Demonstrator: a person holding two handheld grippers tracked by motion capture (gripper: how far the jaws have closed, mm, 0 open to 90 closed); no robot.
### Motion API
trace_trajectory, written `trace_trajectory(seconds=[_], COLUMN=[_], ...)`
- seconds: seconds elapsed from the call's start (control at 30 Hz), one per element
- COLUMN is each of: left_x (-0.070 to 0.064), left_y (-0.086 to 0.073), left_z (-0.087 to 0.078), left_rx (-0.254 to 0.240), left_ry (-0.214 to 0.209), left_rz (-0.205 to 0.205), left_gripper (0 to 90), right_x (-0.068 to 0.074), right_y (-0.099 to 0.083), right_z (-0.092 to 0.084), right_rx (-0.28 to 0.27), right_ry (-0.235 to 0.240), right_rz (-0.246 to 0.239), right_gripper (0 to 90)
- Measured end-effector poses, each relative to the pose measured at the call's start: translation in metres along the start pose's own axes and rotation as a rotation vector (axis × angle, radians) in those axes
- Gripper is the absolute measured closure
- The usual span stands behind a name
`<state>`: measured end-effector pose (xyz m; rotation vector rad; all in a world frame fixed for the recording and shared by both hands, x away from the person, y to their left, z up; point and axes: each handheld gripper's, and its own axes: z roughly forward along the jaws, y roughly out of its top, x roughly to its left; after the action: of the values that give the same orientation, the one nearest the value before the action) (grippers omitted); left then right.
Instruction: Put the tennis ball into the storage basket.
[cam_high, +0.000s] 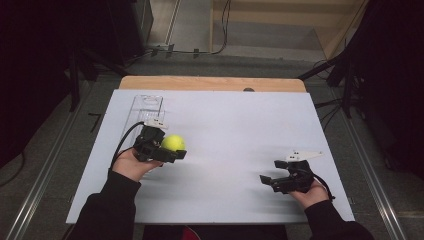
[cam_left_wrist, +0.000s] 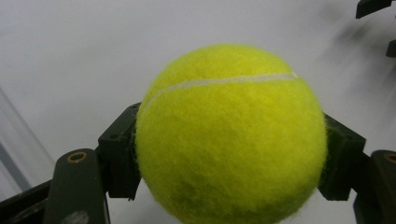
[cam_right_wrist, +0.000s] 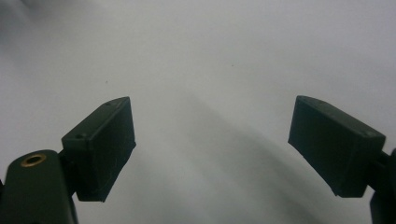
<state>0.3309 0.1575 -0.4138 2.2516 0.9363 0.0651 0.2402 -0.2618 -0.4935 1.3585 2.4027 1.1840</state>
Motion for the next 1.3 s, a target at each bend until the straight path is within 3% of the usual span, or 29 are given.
trace_trajectory(seconds=[0.27,0.67,1.3], left_x=[0.008,0.024,0.048], left_y=[0.001,0.003,-0.002], left_z=[-0.008,-0.017,-0.038], left_rx=[-0.011,-0.022,-0.057], left_ry=[0.023,0.036,0.113], left_rz=[-0.004,-0.055,-0.139], left_gripper=[26.3,26.4,26.4], right_x=[0.0,0.0,0.001], right_y=[0.0,0.0,-0.001], right_z=[0.0,0.0,-0.001], right_rx=[0.001,0.001,0.001], right_ry=[-0.002,-0.003,-0.004], right_rz=[0.0,0.001,-0.001], right_gripper=[12.7,12.7,12.7])
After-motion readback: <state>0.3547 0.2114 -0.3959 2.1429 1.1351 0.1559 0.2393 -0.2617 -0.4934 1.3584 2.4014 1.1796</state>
